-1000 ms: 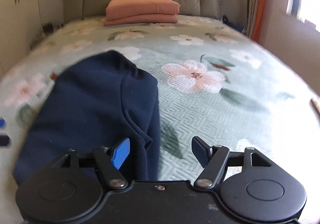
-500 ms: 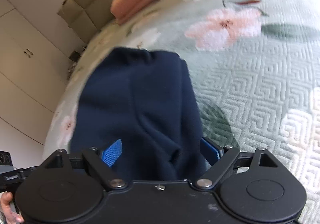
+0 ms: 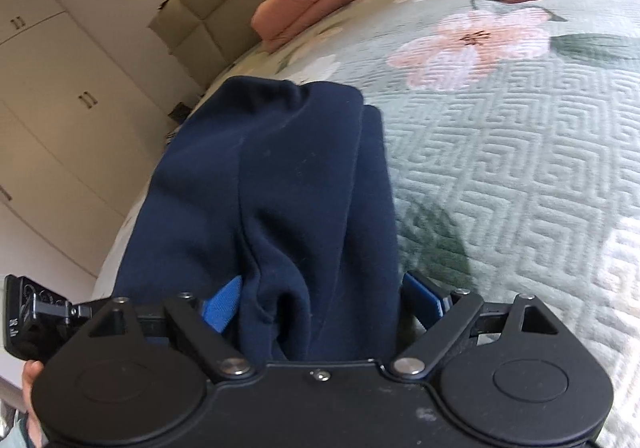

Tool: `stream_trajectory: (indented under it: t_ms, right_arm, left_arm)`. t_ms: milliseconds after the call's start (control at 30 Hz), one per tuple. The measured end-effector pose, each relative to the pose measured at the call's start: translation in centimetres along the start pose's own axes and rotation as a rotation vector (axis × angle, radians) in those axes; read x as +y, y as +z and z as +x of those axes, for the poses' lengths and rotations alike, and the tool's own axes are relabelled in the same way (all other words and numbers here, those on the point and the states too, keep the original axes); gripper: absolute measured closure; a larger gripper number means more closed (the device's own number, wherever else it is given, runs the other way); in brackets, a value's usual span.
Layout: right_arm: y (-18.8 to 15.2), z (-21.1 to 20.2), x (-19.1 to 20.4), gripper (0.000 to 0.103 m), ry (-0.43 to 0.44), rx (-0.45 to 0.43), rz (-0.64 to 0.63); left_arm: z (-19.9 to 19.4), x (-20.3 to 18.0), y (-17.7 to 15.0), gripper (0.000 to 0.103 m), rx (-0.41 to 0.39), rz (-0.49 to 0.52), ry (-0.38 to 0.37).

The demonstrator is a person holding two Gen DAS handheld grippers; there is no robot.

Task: Fold large clothes

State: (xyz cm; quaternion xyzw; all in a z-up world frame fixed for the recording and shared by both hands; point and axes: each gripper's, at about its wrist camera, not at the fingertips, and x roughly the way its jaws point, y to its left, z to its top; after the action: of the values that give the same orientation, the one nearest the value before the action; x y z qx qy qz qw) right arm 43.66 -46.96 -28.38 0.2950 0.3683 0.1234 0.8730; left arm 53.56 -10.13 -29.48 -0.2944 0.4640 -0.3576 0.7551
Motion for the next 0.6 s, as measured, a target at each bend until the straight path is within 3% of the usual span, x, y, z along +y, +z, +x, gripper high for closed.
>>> stream_trajectory:
  t_ms: [33, 100, 133, 167, 233, 300, 433, 600]
  right_arm:
    - [0.0, 0.2, -0.1, 0.004, 0.021, 0.001, 0.003]
    - [0.1, 0.8, -0.4, 0.031, 0.091, 0.019, 0.032]
    - [0.0, 1.2, -0.6, 0.041, 0.140, 0.038, 0.074]
    - [-0.1, 1.4, -0.5, 0.042, 0.141, 0.030, 0.083]
    - [-0.3, 1.1, 0.2, 0.046, 0.123, 0.011, 0.050]
    - [-0.2, 0.1, 1.3, 0.052, 0.131, -0.022, 0.027]
    - [0.3, -2.3, 6.1, 0.055, 0.168, -0.056, -0.074]
    - [-0.4, -5.3, 13.8, 0.056, 0.234, -0.050, -0.183]
  left_arm:
    - [0.2, -0.2, -0.1, 0.000, -0.006, 0.004, 0.003]
    - [0.6, -0.6, -0.2, 0.003, -0.016, 0.019, 0.026]
    - [0.6, -1.0, -0.4, 0.009, -0.022, 0.027, 0.043]
    - [0.6, -1.2, -0.5, 0.014, -0.031, 0.036, 0.062]
    - [-0.3, -1.7, -0.7, 0.041, -0.050, 0.069, 0.065]
    - [-1.7, -2.1, -0.9, 0.051, -0.066, 0.094, 0.040]
    - [-5.4, -4.2, -1.6, 0.052, -0.125, 0.136, -0.002]
    - [-13.9, -6.0, -3.6, 0.052, -0.224, 0.148, -0.031]
